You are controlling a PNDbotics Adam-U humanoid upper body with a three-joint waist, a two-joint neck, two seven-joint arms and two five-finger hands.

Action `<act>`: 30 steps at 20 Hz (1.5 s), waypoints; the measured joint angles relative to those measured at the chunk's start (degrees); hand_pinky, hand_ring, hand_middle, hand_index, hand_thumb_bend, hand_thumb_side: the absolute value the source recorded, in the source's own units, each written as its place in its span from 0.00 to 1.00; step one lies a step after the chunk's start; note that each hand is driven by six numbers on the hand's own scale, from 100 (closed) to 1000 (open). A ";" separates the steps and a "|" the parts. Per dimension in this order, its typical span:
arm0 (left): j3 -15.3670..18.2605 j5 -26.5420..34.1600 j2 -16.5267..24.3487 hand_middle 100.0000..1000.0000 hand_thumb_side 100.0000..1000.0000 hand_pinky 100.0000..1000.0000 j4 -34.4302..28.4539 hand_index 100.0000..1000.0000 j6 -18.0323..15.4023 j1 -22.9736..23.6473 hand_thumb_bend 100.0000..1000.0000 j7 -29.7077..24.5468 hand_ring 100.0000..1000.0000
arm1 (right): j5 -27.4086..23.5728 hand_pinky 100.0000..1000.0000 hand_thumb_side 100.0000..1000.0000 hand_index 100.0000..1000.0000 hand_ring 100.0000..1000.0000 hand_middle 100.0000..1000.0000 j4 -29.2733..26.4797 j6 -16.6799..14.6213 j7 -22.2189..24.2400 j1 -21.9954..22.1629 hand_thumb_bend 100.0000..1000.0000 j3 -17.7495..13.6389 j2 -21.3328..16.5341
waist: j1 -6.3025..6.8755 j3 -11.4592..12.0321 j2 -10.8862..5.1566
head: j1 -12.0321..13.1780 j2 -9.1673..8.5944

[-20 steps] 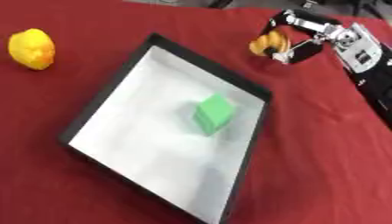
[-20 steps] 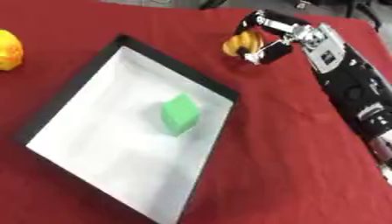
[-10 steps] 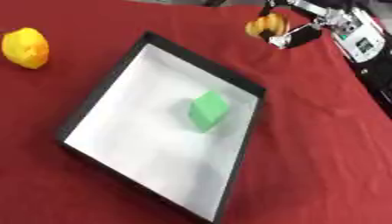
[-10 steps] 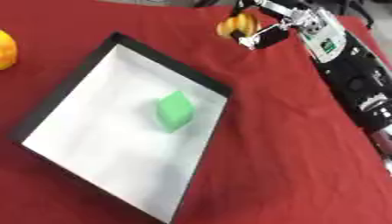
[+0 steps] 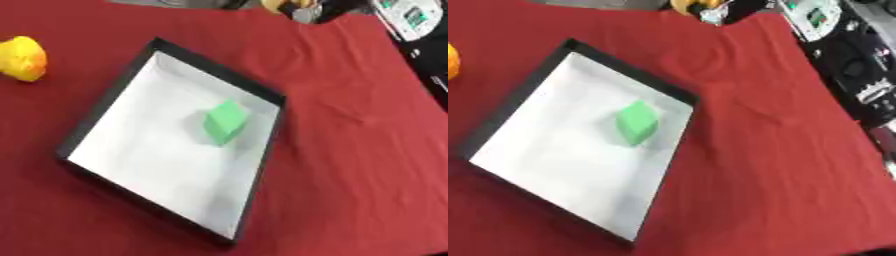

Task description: Pick up objects on the table and place them in the box.

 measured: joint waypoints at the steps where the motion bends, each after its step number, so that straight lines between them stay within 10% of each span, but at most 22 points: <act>1: 0.17 0.25 0.15 0.72 0.73 0.89 0.53 0.82 0.12 0.01 0.00 0.24 0.60 | -0.25 0.78 0.19 0.56 0.66 0.42 -1.03 0.23 0.04 -1.15 0.22 0.68 0.40 | 0.00 -0.23 -0.18 | 0.00 0.21; 14: 1.45 4.93 3.03 0.71 0.72 0.89 8.56 0.82 0.37 -0.02 0.00 1.13 0.60 | 5.66 0.73 0.42 0.55 0.63 0.43 -9.91 1.29 -0.08 -10.16 0.35 11.36 11.08 | 0.03 -1.63 -6.29 | -0.05 3.58; 30: 1.41 4.26 6.73 0.71 0.73 0.89 11.13 0.82 -1.33 2.40 0.00 -0.20 0.60 | 23.51 0.72 0.54 0.56 0.62 0.44 -7.21 -7.68 3.87 -7.33 0.35 19.94 23.62 | 0.01 -2.77 -7.44 | 1.80 4.46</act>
